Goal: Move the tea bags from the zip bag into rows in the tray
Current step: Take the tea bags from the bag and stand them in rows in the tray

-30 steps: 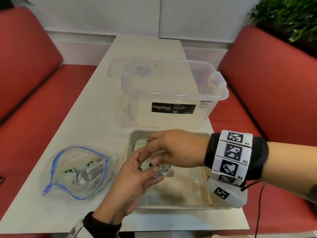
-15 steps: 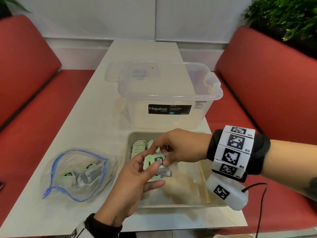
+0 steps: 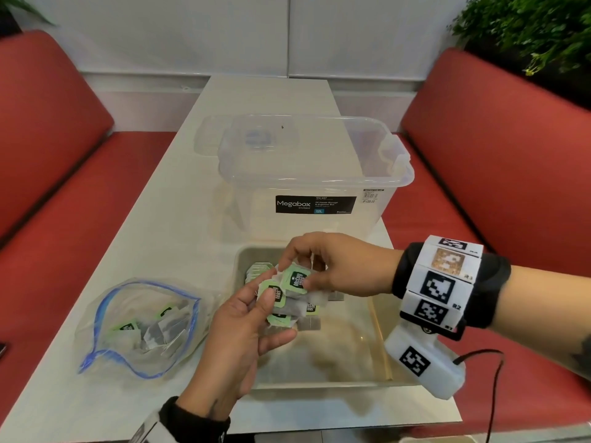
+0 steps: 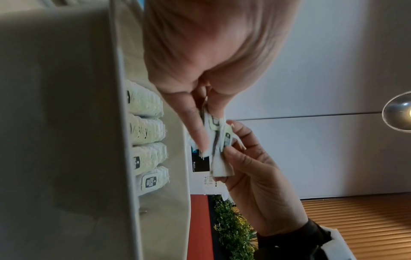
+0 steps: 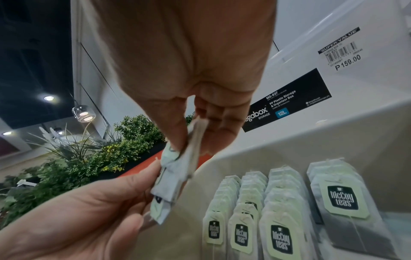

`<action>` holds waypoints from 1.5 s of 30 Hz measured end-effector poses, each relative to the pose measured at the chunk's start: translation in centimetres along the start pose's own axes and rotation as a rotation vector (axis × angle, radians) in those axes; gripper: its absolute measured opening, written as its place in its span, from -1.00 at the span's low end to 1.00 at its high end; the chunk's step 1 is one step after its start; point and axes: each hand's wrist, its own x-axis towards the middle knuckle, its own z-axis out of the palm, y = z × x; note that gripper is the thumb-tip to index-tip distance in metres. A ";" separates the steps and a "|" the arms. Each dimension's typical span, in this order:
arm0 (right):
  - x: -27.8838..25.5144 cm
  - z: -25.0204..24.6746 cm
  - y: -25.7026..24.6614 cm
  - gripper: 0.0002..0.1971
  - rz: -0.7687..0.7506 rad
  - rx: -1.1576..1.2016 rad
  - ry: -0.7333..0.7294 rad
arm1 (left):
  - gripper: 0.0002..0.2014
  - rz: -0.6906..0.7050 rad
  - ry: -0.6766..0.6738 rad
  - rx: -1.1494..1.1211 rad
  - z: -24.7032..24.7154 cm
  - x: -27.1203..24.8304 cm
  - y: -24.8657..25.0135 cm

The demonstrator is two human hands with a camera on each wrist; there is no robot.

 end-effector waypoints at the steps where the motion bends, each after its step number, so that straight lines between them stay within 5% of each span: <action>1: -0.1 -0.1 0.0 -0.71 -0.007 -0.003 0.012 | -0.62 0.004 0.014 0.005 0.0 0.1 0.0; 12: -0.1 -3.4 2.7 -0.90 0.142 -0.001 0.117 | -0.74 0.073 0.074 0.175 -0.6 0.2 -0.5; 17: -0.3 -3.4 4.0 -0.89 0.273 -0.319 0.076 | -0.73 0.085 0.078 0.217 -0.4 0.1 -0.9; 25: 0.8 -2.3 5.3 -0.85 0.386 -0.450 -0.110 | -0.73 0.094 0.095 0.210 -0.2 0.4 -1.3; 45: 3.9 -0.1 4.4 -0.87 0.455 -0.761 -0.110 | -0.71 0.057 0.091 0.176 -0.4 0.5 -1.6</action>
